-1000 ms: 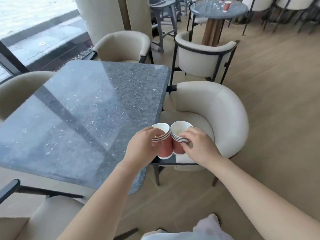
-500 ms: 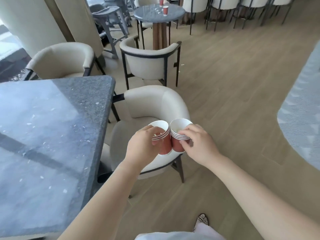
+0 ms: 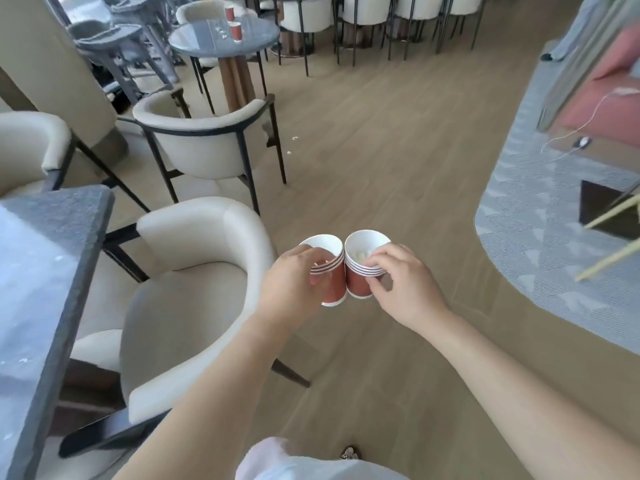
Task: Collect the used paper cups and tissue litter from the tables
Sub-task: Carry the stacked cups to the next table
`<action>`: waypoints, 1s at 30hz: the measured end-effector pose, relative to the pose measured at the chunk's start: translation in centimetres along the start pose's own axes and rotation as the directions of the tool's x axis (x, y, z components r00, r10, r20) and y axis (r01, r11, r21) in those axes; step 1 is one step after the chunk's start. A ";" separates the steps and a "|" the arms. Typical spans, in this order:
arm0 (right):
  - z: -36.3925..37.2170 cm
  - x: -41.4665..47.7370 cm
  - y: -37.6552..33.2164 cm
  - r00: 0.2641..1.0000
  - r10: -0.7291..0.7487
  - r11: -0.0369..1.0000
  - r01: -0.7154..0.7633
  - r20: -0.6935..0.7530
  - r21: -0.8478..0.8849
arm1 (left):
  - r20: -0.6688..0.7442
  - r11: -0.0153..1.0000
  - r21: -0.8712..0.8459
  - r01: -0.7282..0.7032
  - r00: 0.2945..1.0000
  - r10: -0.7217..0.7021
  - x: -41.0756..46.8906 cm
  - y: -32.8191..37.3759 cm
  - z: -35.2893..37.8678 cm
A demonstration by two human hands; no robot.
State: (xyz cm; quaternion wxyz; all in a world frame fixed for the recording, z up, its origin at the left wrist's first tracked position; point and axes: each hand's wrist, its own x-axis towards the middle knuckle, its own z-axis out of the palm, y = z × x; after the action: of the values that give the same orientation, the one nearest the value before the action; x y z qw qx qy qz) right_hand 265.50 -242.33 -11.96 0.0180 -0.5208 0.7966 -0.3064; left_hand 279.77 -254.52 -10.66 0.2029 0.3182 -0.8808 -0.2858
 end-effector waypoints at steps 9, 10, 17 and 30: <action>-2.9 1.1 6.1 0.989 0.123 0.992 -0.126 -0.081 -0.023 | 0.101 0.996 -0.009 -0.083 0.991 0.084 6.0 3.8 4.9; -3.0 1.4 6.7 0.987 0.137 0.990 -0.140 -0.088 -0.034 | 0.112 0.995 -0.020 -0.095 0.989 0.097 6.8 4.1 5.4; -3.8 7.2 12.3 0.964 0.235 0.965 -0.247 -0.128 -0.089 | 0.194 0.983 -0.068 -0.170 0.964 0.180 16.3 5.6 9.0; -9.7 16.8 18.5 0.816 0.436 0.848 -0.513 -0.379 -0.130 | 0.291 0.854 -0.216 -0.472 0.804 0.518 34.0 12.6 14.1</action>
State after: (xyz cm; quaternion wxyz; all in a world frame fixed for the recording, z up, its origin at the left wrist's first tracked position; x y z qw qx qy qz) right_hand 239.28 -246.88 -8.58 -0.1011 -0.2430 0.9222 -0.2833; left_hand 242.31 -264.24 -7.32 0.1369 0.0086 -0.9335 -0.3313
